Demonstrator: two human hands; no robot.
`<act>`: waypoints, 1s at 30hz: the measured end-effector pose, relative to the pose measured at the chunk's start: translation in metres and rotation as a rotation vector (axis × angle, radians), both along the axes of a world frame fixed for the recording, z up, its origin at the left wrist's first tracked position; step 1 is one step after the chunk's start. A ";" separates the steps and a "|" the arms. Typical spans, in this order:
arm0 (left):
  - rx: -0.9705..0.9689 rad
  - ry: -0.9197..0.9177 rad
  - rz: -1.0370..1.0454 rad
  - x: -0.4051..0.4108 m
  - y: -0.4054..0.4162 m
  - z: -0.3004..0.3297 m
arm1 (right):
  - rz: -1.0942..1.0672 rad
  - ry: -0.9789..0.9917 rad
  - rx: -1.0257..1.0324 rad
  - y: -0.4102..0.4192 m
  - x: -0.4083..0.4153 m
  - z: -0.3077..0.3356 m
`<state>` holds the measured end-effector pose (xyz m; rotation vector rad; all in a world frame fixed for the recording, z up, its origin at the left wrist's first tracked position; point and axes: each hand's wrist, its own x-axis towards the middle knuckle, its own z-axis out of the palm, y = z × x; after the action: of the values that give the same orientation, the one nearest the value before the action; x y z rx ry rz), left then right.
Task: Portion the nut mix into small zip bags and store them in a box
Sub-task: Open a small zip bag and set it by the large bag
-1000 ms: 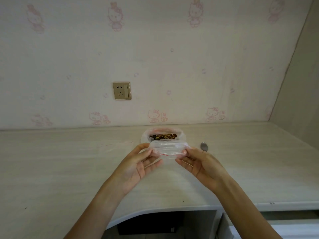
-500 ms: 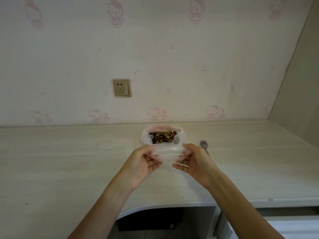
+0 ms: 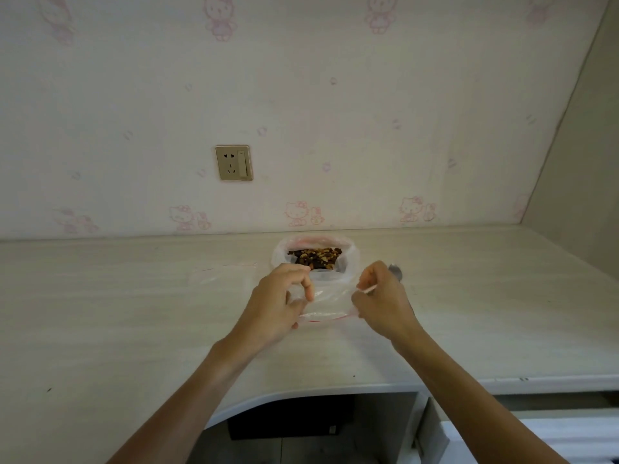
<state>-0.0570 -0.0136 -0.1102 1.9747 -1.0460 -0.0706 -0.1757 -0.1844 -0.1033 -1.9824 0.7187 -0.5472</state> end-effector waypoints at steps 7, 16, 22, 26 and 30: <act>0.151 0.009 -0.065 -0.003 -0.007 0.013 | 0.273 -0.053 -0.525 0.004 -0.003 0.005; 0.645 -0.183 -0.026 0.018 -0.023 0.013 | 0.368 0.369 -0.559 -0.001 0.018 0.003; 0.658 -0.125 -0.037 0.039 -0.021 -0.013 | 0.486 0.490 -0.675 -0.019 0.021 -0.015; 0.422 -0.025 -0.025 0.045 -0.012 -0.033 | 0.420 0.335 -0.544 -0.036 0.019 -0.034; 0.331 0.018 -0.027 0.040 -0.010 -0.037 | 0.383 0.203 -0.474 -0.038 0.018 -0.045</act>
<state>-0.0173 -0.0236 -0.1476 2.2502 -1.1045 -0.2914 -0.1577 -0.2225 -0.1484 -2.5686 0.3249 -0.3015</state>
